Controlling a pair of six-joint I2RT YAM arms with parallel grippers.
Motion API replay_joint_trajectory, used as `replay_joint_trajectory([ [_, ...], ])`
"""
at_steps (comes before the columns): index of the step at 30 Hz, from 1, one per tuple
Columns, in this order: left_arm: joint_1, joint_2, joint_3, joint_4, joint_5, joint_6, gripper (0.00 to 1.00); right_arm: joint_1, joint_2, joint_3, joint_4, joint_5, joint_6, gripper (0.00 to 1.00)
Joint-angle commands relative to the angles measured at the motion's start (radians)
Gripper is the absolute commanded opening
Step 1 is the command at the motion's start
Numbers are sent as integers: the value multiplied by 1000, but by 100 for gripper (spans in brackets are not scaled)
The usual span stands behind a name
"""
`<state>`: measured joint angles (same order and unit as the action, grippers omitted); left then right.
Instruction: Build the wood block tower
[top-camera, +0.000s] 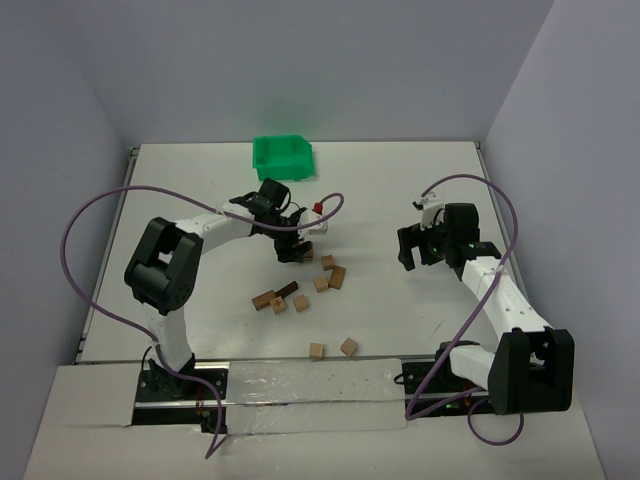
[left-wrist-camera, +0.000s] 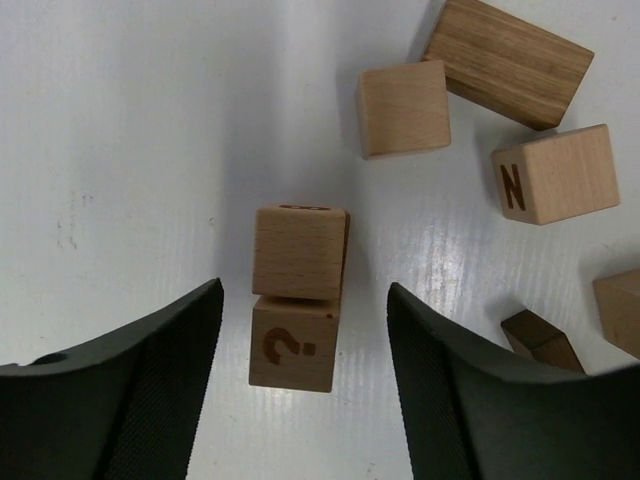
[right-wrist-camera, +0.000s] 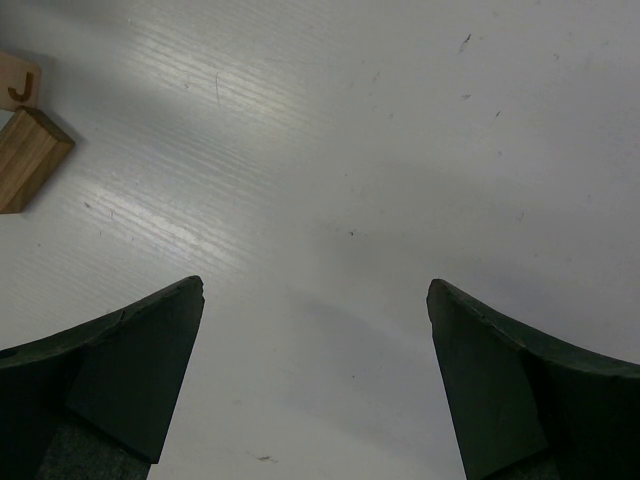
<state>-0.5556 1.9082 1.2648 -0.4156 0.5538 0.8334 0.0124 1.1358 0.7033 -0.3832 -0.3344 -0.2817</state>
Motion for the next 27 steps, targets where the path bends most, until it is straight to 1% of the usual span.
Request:
replay_joint_trajectory([
  [1,-5,-72,61,-38,47,7,74,-5,9,48,0,-12,-4,100],
  [7,2,-185,103,-86,61,-35,75,-5,-3,47,-5,-33,-13,100],
  [11,19,-317,71,-66,57,-134,78,-6,-30,42,-10,-51,-22,100],
  [12,28,-348,47,-57,55,-162,83,-5,-43,40,-12,-60,-27,100],
  [14,46,-403,10,-39,56,-216,89,-5,-56,36,-14,-68,-31,100],
  [15,57,-430,-8,-27,64,-255,93,-2,-64,36,-15,-71,-34,100],
  [17,91,-495,-51,4,85,-369,99,14,-68,37,-18,-75,-39,100],
  [20,149,-575,-110,44,100,-506,99,89,-72,42,-13,-53,-41,100],
  [24,231,-676,-182,74,149,-599,99,237,-72,50,10,-27,-62,98],
  [26,266,-715,-203,63,178,-616,99,291,-52,68,9,-63,-95,94],
  [27,278,-727,-208,46,189,-610,99,312,-38,79,6,-93,-118,90],
])
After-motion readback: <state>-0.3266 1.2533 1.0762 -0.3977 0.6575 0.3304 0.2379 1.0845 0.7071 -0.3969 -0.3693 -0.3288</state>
